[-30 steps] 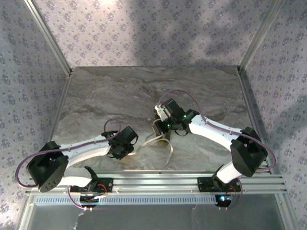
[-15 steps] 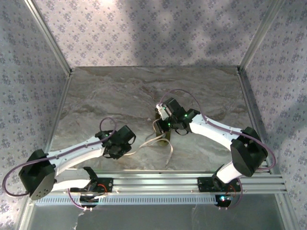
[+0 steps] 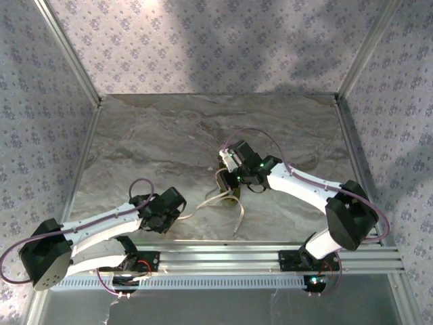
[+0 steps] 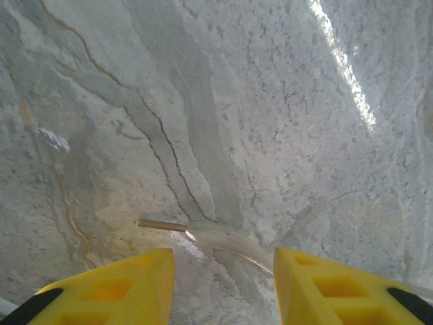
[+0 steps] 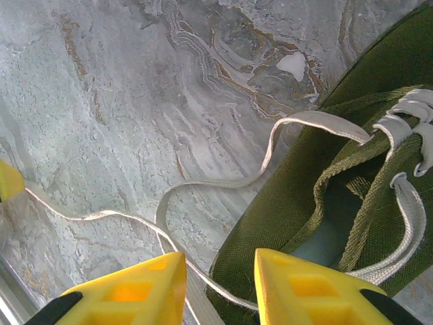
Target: Tie the shoes
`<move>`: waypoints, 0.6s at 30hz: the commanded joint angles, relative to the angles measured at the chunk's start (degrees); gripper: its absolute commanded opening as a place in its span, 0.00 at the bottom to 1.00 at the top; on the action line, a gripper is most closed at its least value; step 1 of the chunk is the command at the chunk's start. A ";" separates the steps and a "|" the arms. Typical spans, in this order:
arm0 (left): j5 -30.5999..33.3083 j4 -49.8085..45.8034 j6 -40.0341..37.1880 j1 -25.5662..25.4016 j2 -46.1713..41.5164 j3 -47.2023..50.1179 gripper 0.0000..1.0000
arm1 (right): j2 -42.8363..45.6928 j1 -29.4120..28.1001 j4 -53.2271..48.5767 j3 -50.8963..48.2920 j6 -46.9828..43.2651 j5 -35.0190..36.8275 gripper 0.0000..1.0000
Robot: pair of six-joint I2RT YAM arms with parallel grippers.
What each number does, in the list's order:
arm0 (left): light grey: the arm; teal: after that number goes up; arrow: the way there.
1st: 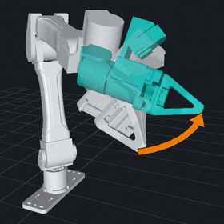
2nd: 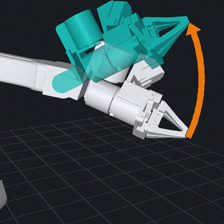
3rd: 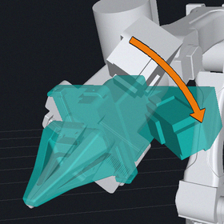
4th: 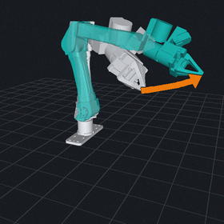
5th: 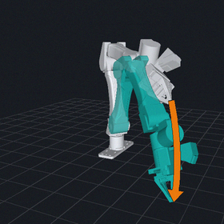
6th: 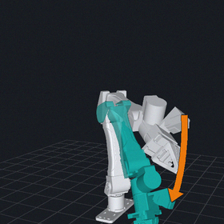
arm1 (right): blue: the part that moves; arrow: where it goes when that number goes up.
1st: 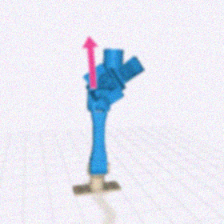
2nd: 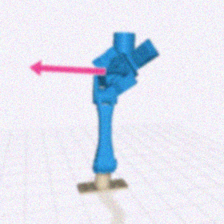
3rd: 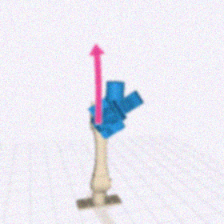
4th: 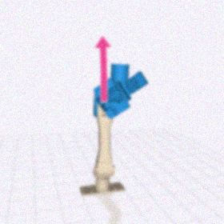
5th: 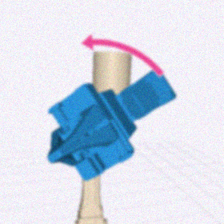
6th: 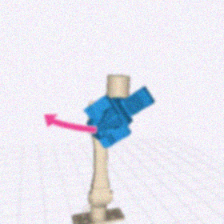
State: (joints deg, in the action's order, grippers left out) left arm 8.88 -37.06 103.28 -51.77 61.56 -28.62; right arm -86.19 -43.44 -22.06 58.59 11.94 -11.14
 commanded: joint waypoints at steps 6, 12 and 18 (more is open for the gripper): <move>1.98 2.72 6.92 -1.06 1.49 0.88 0.45 | 1.23 -0.59 -1.23 -0.03 -2.35 0.74 0.33; 3.35 3.50 5.13 -0.38 4.31 1.56 0.43 | 0.44 -0.59 -1.50 0.35 -2.54 0.29 0.32; 5.98 -1.56 -7.67 0.66 6.75 -4.24 0.13 | 0.66 0.49 -1.49 0.10 -1.48 0.15 0.31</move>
State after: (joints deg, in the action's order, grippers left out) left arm 10.41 -36.86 103.90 -52.10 66.54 -29.23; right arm -86.04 -43.51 -22.11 58.59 10.50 -11.16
